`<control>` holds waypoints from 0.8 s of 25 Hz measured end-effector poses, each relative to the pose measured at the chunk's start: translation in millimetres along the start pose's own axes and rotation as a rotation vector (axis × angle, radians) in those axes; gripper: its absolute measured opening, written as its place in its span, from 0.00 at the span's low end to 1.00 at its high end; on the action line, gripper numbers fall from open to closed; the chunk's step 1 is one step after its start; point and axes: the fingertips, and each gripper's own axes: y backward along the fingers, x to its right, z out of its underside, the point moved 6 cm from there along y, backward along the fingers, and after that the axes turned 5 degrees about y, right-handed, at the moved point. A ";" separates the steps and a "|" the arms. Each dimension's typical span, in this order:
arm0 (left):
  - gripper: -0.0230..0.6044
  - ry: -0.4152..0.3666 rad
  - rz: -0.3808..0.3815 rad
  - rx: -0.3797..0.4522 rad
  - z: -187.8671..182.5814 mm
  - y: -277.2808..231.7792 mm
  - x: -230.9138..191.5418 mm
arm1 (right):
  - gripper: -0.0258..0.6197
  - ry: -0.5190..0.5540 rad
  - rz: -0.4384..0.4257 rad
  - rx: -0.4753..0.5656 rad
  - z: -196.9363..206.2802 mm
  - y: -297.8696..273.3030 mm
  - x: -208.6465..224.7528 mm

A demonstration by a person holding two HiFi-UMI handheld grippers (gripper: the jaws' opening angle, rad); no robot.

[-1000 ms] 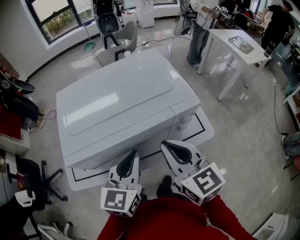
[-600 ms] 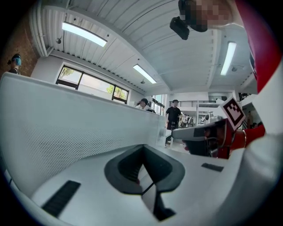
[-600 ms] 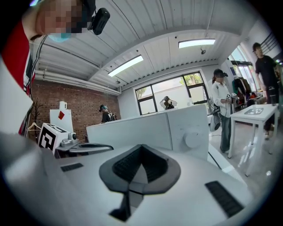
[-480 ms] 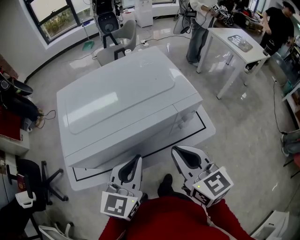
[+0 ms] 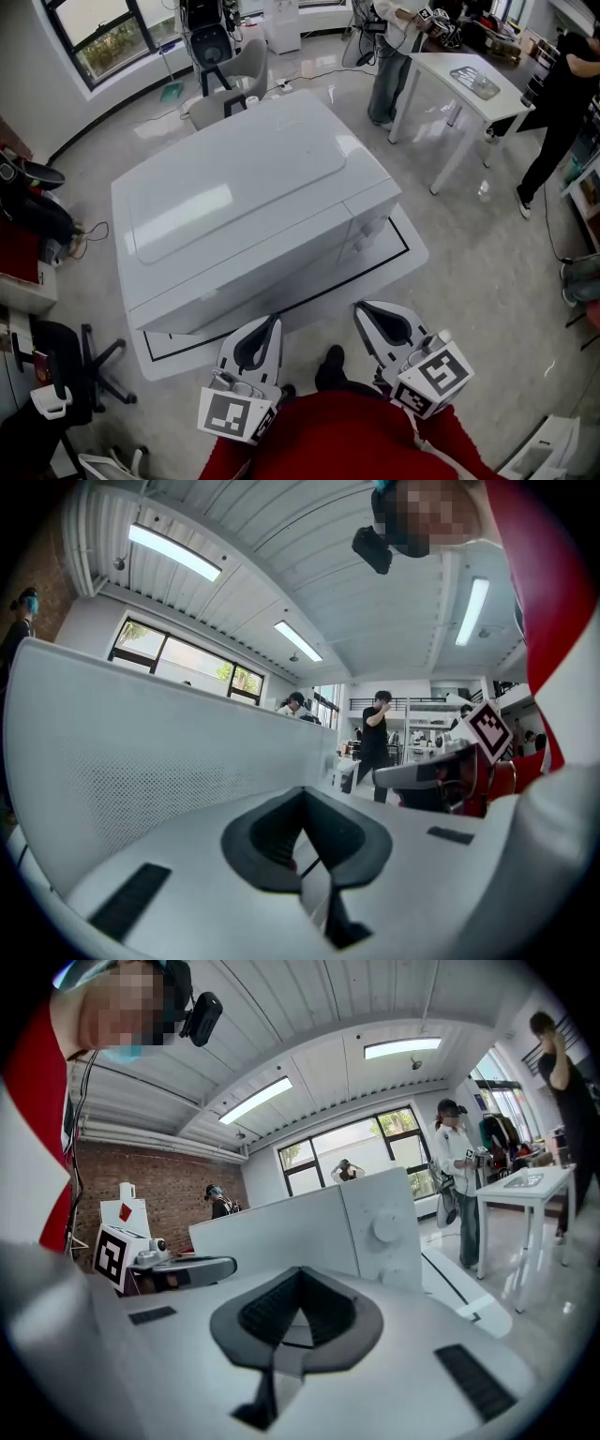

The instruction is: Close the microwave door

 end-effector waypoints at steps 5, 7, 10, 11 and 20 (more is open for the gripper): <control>0.05 0.036 0.007 0.020 1.4 3.4 3.5 | 0.06 0.030 0.011 -0.011 1.4 3.0 -2.8; 0.05 0.025 0.005 0.018 0.9 3.5 3.6 | 0.06 0.039 0.009 -0.020 2.8 3.1 -3.5; 0.05 0.038 -0.002 0.017 -1.3 2.8 5.9 | 0.06 0.037 0.006 -0.024 3.9 3.7 -3.1; 0.05 0.027 0.002 0.016 -0.7 3.1 6.0 | 0.06 0.035 0.005 -0.023 3.9 3.8 -2.8; 0.05 -0.019 0.022 0.012 5.4 4.0 7.0 | 0.06 0.046 0.009 -0.012 -1.3 3.0 0.0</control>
